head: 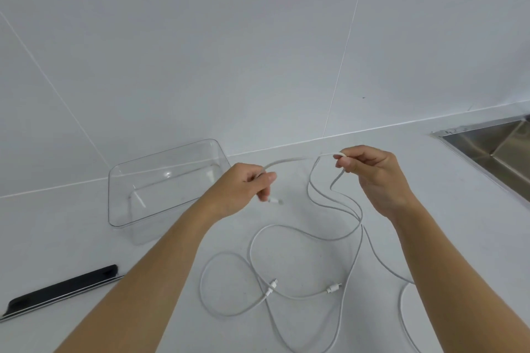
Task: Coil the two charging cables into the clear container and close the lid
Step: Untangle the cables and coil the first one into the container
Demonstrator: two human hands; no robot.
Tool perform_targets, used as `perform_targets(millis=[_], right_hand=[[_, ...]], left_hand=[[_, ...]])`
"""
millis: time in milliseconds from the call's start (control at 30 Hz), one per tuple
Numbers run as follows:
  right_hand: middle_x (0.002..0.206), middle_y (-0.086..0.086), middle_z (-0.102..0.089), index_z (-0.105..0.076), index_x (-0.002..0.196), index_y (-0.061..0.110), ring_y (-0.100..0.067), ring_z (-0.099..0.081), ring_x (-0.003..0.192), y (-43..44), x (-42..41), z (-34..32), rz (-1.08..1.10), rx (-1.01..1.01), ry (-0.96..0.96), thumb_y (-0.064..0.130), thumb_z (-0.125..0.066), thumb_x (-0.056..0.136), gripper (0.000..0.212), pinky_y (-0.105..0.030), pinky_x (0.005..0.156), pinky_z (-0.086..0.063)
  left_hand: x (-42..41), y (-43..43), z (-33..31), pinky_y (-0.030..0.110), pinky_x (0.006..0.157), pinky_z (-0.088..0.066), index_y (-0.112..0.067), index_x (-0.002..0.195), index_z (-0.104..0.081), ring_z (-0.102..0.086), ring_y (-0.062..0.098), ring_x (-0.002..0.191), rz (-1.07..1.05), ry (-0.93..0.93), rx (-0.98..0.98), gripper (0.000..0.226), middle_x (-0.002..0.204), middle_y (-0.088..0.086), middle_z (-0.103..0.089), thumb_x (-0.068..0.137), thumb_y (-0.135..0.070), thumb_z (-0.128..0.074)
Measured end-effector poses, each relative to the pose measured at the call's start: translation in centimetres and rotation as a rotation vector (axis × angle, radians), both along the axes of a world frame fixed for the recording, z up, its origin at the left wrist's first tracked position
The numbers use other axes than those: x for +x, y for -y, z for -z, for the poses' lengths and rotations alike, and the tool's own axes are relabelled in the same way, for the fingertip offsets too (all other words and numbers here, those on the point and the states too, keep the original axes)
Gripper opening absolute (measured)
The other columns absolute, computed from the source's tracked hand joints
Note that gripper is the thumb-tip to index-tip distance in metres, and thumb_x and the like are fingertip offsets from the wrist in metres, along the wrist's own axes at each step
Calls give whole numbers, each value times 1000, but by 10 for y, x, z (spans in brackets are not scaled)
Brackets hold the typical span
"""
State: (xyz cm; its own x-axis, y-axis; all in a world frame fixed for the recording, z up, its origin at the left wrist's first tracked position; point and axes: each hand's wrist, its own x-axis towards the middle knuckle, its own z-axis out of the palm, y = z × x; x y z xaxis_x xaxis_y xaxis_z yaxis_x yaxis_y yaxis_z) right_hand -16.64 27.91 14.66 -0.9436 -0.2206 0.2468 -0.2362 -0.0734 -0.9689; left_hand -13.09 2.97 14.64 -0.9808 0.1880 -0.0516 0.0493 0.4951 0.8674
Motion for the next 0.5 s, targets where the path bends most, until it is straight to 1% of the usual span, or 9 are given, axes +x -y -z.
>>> perform_targets(millis=[67,100,133,167,200,267,300,400,500], right_hand=[[73,11,-71,-76,71,26,-10,-61,77,0,-2,-6,51,-20,-30,45,-79,56,24,-16,74,-46],[75,12,-70,-75,72,27,-16,-58,79,1,-2,-9,80,-13,-49,46,-79,57,24,-20,77,-44],[76,12,-70,-75,72,27,-21,-54,80,2,-3,-11,95,0,-67,42,-78,61,19,-24,79,-42],[75,13,-69,-74,71,28,-22,-52,81,5,-3,-15,117,12,-67,34,-76,66,8,-26,80,-41],[73,13,-69,-74,69,28,-19,-54,79,8,-5,-18,135,13,-69,24,-73,72,6,-25,79,-42],[64,11,-67,-73,68,26,-13,-58,66,15,-7,-22,155,20,-82,6,-66,80,25,-21,69,-47],[59,10,-64,-73,70,23,-11,-56,58,21,-6,-24,158,15,-89,2,-64,82,26,-19,61,-47],[48,9,-52,-69,74,17,-13,-42,45,37,-6,-32,211,30,-96,7,-64,85,15,-21,46,-38],[48,6,-52,-67,72,16,-11,-40,42,53,-11,-38,221,103,-81,17,-65,86,13,-18,43,-36]], left_hand=[[3,6,-7,21,61,-40,-12,54,-46,-36,11,49,-2,14,74,45,48,-5,-41,92,-36,-53],[3,10,-12,21,59,-40,-14,51,-41,-33,12,47,4,23,135,48,46,-5,-34,90,-38,-55],[4,15,-18,21,54,-38,-16,48,-37,-30,12,44,14,29,216,50,45,-6,-30,86,-42,-57],[5,19,-25,22,49,-33,-20,46,-35,-27,12,42,21,40,322,50,45,-7,-27,81,-46,-58],[4,25,-31,21,45,-28,-22,45,-34,-23,11,41,38,55,443,50,44,-8,-26,76,-49,-61],[5,34,-44,20,41,-22,-22,47,-38,-21,7,39,114,76,655,49,44,-10,-26,69,-53,-69],[6,37,-51,19,41,-23,-20,50,-42,-22,6,38,152,70,721,47,44,-11,-28,68,-53,-71],[8,43,-64,20,42,-28,-18,62,-53,-25,5,38,190,18,829,36,44,-12,-32,71,-49,-68],[13,47,-71,19,42,-23,-19,67,-55,-15,8,39,140,-7,936,30,46,-10,-19,79,-46,-57]])
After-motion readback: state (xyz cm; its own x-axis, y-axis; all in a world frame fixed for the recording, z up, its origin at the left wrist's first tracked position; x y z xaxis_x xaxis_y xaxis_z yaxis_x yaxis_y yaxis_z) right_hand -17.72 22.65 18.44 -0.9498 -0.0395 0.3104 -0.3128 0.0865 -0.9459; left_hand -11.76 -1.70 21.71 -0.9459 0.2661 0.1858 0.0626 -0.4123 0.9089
